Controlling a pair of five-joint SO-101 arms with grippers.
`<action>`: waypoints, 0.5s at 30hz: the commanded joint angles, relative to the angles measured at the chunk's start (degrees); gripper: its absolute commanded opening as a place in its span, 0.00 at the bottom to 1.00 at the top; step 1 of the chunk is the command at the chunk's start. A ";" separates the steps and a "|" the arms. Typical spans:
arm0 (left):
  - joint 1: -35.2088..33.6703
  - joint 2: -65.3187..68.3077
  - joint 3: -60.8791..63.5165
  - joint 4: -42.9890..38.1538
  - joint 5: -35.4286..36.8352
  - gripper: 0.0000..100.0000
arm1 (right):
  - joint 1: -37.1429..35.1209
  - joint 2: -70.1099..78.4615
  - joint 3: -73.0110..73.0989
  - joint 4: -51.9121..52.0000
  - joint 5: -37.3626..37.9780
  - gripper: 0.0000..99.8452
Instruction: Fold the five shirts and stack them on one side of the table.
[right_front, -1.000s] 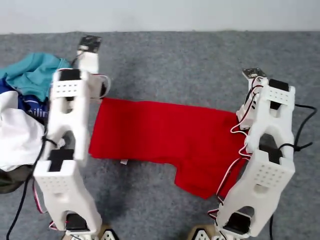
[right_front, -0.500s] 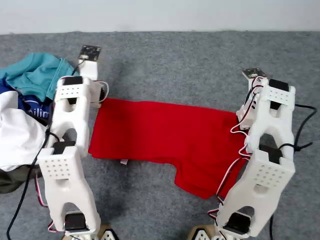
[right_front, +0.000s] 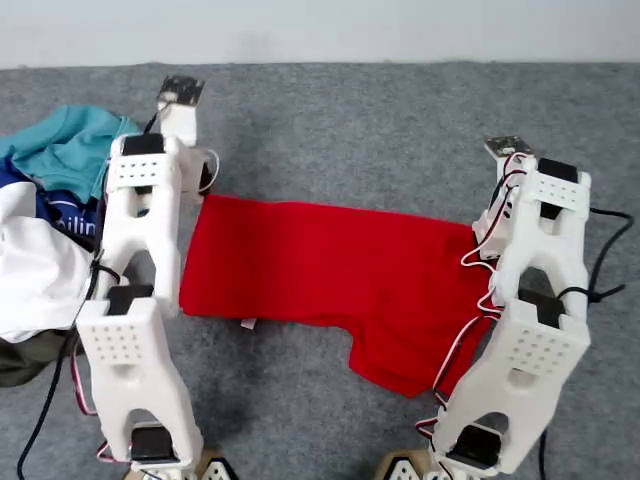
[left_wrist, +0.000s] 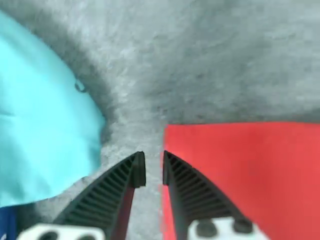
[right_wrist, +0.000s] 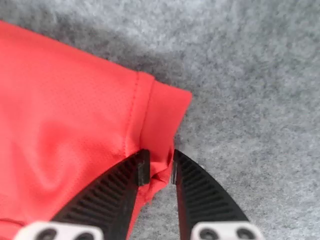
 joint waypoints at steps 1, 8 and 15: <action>2.11 -3.78 -2.24 1.23 0.44 0.06 | 0.75 -4.88 -1.93 0.66 -0.53 0.08; 2.46 5.98 -2.68 -5.27 -0.26 0.06 | 0.66 -4.88 -1.93 1.01 -0.53 0.08; 1.93 11.16 -4.44 -8.44 -6.86 0.06 | 0.66 -4.88 -1.93 2.24 -0.53 0.08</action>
